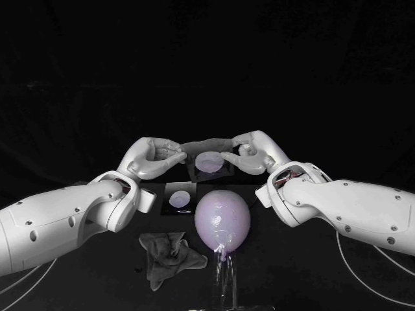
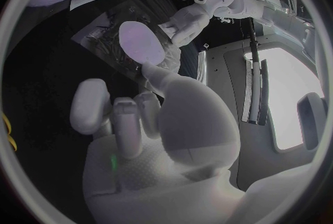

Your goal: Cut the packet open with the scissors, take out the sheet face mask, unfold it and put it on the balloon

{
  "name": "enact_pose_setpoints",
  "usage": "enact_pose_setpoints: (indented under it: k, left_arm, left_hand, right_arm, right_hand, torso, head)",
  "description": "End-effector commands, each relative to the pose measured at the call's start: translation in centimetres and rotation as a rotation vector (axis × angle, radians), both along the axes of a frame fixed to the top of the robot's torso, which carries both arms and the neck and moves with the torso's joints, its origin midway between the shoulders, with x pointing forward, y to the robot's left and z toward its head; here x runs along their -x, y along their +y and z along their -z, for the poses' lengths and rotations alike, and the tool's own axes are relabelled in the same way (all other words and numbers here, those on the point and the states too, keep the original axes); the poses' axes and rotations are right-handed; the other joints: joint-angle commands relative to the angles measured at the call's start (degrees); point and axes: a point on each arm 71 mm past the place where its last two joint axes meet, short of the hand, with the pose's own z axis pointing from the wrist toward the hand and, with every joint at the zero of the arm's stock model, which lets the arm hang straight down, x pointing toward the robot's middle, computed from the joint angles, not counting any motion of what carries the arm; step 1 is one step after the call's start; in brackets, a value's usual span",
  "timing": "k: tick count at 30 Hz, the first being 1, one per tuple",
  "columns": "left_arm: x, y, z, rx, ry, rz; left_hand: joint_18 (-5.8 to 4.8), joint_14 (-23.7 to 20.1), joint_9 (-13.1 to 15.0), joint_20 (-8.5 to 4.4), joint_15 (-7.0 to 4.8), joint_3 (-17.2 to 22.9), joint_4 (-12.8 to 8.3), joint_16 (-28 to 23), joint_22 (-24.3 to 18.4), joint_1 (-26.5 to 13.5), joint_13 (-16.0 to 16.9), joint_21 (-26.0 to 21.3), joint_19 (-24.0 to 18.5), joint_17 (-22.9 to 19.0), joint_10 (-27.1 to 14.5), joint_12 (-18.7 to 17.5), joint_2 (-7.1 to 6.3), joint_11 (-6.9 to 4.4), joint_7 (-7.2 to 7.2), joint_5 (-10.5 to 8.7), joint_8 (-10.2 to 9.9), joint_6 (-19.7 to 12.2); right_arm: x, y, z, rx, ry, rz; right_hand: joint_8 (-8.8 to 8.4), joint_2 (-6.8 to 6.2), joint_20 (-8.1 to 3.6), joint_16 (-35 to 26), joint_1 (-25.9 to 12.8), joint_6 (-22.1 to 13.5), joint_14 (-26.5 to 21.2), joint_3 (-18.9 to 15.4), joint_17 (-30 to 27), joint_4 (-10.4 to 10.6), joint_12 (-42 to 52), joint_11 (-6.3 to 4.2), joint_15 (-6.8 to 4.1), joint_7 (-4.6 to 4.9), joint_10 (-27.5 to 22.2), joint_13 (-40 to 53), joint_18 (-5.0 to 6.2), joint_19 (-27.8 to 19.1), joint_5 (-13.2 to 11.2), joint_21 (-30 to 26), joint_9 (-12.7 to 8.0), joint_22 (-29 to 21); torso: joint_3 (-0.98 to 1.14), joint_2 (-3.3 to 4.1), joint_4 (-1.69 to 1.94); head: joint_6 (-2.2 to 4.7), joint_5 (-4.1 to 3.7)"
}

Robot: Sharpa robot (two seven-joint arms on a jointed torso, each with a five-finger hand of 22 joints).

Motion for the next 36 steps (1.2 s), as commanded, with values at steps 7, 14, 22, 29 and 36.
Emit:
enact_pose_setpoints:
  k: [7,14,22,29,36]
  left_arm:
    - [-0.13,-0.76,-0.07,0.016,0.003,0.026]
    - [-0.24,-0.91,0.01,0.008,0.007,0.021]
    - [-0.34,-0.73,0.07,0.004,0.011,0.005]
    - [-0.52,-0.41,0.18,-0.003,0.019,-0.016]
    - [-0.58,-0.64,0.29,-0.012,0.026,-0.004]
  left_hand:
    - [0.75,1.51,1.21,-1.28,-0.63,0.09,-1.57,0.22,1.17,0.83,0.07,2.15,1.43,0.21,1.48,0.25,1.25,-0.58,-0.30,0.02,1.27,0.41]
    - [0.39,0.62,1.30,-1.29,-0.08,-0.76,-1.94,-0.65,1.34,-0.17,-0.27,2.34,0.54,-0.05,0.53,-0.59,0.12,-0.08,0.25,-0.01,1.20,-0.04]
    - [0.29,-2.28,-0.78,0.22,1.88,-3.06,0.29,-2.72,-0.47,-4.83,-0.91,-0.63,-1.26,-0.45,-3.75,-3.65,-5.61,2.36,2.69,-0.03,-3.24,-6.21]
    - [0.55,-4.79,-1.84,1.11,3.19,-4.06,0.94,-4.41,-2.23,-5.28,-0.77,-3.27,-1.71,-0.72,-6.74,-4.14,-7.30,3.70,4.00,0.01,-5.20,-8.13]
    - [0.61,-4.64,-1.66,1.14,2.88,-2.77,0.37,-4.47,-2.79,-3.32,-0.56,-4.01,-1.45,-0.63,-5.94,-3.59,-5.91,3.08,3.21,0.04,-4.50,-6.32]
  right_arm:
    - [0.36,0.38,-0.16,0.011,-0.018,-0.009]
    - [0.54,0.56,-0.20,0.009,-0.019,-0.015]
    - [0.52,0.43,-0.20,0.009,-0.020,-0.011]
    - [0.53,0.35,-0.22,0.008,-0.022,-0.009]
    - [0.57,0.50,-0.23,0.007,-0.022,-0.013]
  right_hand:
    - [2.29,0.43,-0.46,0.20,-0.09,0.16,5.98,0.29,15.05,-0.25,0.26,-0.52,-0.58,-0.15,2.03,8.62,-0.29,-0.04,0.18,-0.11,2.49,1.80]
    - [2.33,0.41,-0.47,0.20,-0.12,0.13,5.98,0.30,15.05,-0.27,0.26,-0.52,-0.58,-0.14,2.04,8.63,-0.27,-0.08,0.18,-0.19,2.52,1.75]
    - [2.39,0.41,-0.48,0.20,-0.17,0.09,5.98,0.34,15.05,-0.31,0.26,-0.52,-0.59,-0.14,2.04,8.63,-0.29,-0.04,0.18,-0.12,2.57,1.80]
    - [2.39,0.41,-0.48,0.20,-0.17,0.09,5.98,0.34,15.05,-0.31,0.26,-0.52,-0.59,-0.14,2.04,8.63,-0.29,-0.04,0.18,-0.12,2.57,1.80]
    - [2.39,0.41,-0.48,0.20,-0.17,0.09,5.98,0.34,15.05,-0.31,0.26,-0.52,-0.59,-0.14,2.04,8.63,-0.29,-0.04,0.18,-0.12,2.57,1.80]
  torso:
    - [0.09,-0.01,-0.08]
    - [0.04,-0.02,-0.02]
    - [-0.03,0.02,0.03]
    - [-0.01,0.00,0.04]
    - [0.00,0.01,-0.02]
  head:
    - [-0.11,0.01]
    - [-0.04,-0.26]
    - [-0.01,-0.35]
    - [-0.05,-0.35]
    - [-0.09,-0.40]
